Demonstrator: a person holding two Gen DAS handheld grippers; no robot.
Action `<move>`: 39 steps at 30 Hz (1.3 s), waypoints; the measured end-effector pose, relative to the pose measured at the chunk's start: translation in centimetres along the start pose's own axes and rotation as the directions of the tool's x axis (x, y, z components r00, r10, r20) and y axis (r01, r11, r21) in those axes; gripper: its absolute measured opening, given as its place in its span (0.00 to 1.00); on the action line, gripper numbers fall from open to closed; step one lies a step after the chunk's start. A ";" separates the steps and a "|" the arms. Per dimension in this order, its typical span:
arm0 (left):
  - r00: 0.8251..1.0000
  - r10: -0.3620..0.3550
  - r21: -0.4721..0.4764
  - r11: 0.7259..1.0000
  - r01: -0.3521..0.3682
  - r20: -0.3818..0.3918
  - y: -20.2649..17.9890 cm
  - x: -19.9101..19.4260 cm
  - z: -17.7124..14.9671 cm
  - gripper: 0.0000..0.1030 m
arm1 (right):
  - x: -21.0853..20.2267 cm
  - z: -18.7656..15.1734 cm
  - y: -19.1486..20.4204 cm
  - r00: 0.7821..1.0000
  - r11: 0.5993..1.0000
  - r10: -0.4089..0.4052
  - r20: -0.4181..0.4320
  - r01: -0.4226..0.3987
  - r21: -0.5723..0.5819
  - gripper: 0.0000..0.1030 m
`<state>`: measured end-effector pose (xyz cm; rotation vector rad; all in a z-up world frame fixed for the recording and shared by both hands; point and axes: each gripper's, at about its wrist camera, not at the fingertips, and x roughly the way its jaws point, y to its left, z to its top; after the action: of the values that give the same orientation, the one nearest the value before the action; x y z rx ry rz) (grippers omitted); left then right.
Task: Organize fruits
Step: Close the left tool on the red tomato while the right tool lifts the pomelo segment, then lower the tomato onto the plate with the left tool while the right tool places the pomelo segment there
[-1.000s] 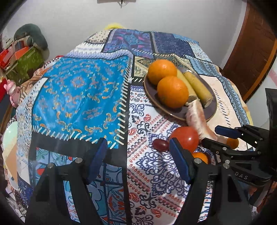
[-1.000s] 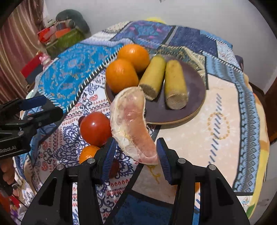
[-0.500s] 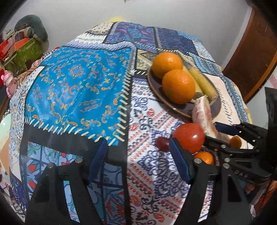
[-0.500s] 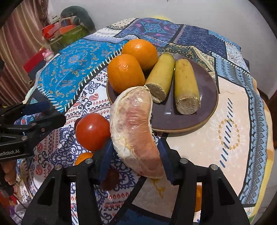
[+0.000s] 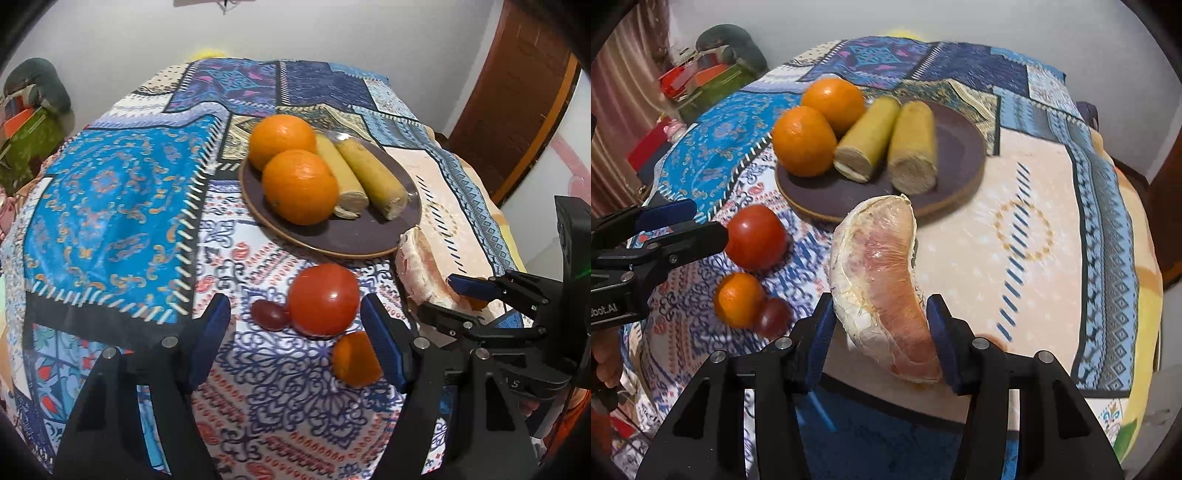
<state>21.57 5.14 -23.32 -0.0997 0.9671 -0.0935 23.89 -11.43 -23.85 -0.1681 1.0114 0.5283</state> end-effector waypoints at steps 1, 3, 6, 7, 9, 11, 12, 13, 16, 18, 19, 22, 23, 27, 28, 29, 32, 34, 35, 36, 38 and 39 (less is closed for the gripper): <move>1.000 -0.007 0.002 1.000 0.007 -0.007 -0.2 0.3 0.1 0.64 | 0.1 -0.1 -0.2 1.000 1.000 0.006 -0.007 -0.006 0.005 0.46; 1.000 -0.020 0.004 1.000 0.020 -0.019 -0.3 0.8 0.2 0.58 | 0.3 0.0 -0.2 1.000 1.000 0.011 -0.014 -0.010 0.008 0.47; 0.999 -0.026 0.010 1.000 0.026 -0.030 -0.7 1.4 0.2 0.56 | 0.7 0.3 0.1 1.000 1.000 0.011 -0.025 -0.011 -0.011 0.49; 0.999 -0.026 0.012 1.000 0.027 -0.032 -0.7 1.5 0.2 0.56 | 0.9 0.4 0.2 1.000 1.000 0.005 -0.023 -0.005 -0.016 0.49; 0.999 -0.034 0.010 0.999 0.035 -0.037 -0.8 1.8 0.2 0.56 | 1.2 0.6 0.3 1.000 1.000 -0.001 -0.019 0.000 -0.018 0.49; 0.999 -0.038 0.009 0.999 0.039 -0.035 -0.8 2.0 0.2 0.55 | 1.2 0.8 0.4 1.000 1.000 0.002 -0.007 -0.002 -0.015 0.45; 0.999 -0.037 0.011 0.999 0.037 -0.033 -0.8 2.0 0.3 0.55 | 1.2 0.8 0.4 1.000 1.000 0.004 -0.004 -0.004 -0.013 0.44; 0.999 -0.037 0.011 0.999 0.037 -0.030 -0.9 2.0 0.3 0.53 | 1.1 0.8 0.4 1.000 1.000 0.005 -0.001 -0.005 -0.014 0.43; 0.998 -0.060 0.012 0.998 0.060 -0.032 -0.9 2.0 0.3 0.44 | 0.7 0.7 0.2 1.000 1.000 0.014 0.008 -0.014 -0.006 0.42; 0.998 -0.058 0.014 0.998 0.059 -0.032 -1.0 1.9 0.3 0.44 | 0.1 0.7 0.1 1.000 1.000 0.019 0.023 -0.019 0.002 0.42; 0.998 -0.057 0.015 0.998 0.057 -0.032 -1.0 1.8 0.3 0.44 | -0.2 0.7 0.0 0.999 1.000 0.019 0.032 -0.019 0.005 0.42; 0.998 -0.054 0.012 0.998 0.054 -0.032 -1.1 1.6 0.3 0.43 | -1.4 1.1 -0.2 0.998 1.000 0.024 0.064 -0.024 0.011 0.42; 0.998 -0.057 0.009 0.998 0.057 -0.030 -1.1 1.4 0.4 0.43 | -1.7 1.3 -0.2 0.997 1.000 0.022 0.072 -0.023 0.010 0.42; 0.998 -0.057 0.017 0.998 0.057 0.003 -1.6 0.3 1.1 0.43 | -3.3 2.0 -0.5 0.993 1.000 0.010 0.119 -0.012 0.012 0.42; 0.998 -0.058 0.019 0.998 0.058 0.013 -1.7 0.0 1.4 0.43 | -3.6 2.2 -0.7 0.992 1.000 0.007 0.129 -0.008 0.012 0.42; 0.998 -0.058 0.021 0.998 0.058 0.021 -1.9 -0.2 1.7 0.43 | -3.9 2.3 -0.8 0.990 1.000 0.003 0.139 -0.004 0.012 0.42; 0.997 -0.059 0.029 0.998 0.057 0.046 -2.5 -0.7 2.7 0.43 | -4.5 3.0 -1.3 0.986 1.000 -0.011 0.165 0.009 0.011 0.42; 0.997 -0.059 0.034 0.998 0.057 0.054 -2.9 -0.6 3.2 0.43 | -4.8 3.5 -1.8 0.984 1.000 -0.014 0.180 0.011 0.016 0.42; 0.997 -0.059 0.035 0.998 0.057 0.056 -3.1 -0.5 3.5 0.43 | -4.8 3.8 -2.0 0.982 1.000 -0.015 0.186 0.011 0.019 0.42; 0.997 -0.060 0.034 0.998 0.058 0.055 -3.3 -0.2 3.8 0.43 | -4.9 3.9 -2.2 0.982 1.000 -0.016 0.190 0.012 0.021 0.42; 0.997 -0.063 0.037 0.997 0.061 0.049 -3.7 0.4 4.2 0.43 | -4.9 4.6 -2.6 0.979 0.999 -0.021 0.202 0.016 0.028 0.42; 0.997 -0.063 0.040 0.997 0.061 0.046 -3.9 0.7 4.3 0.43 | -4.9 4.9 -2.8 0.978 0.999 -0.023 0.206 0.017 0.030 0.42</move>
<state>25.36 1.41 -20.94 -0.0962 0.9149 -0.1656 26.93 -13.70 -17.42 -0.0959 0.8132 0.5021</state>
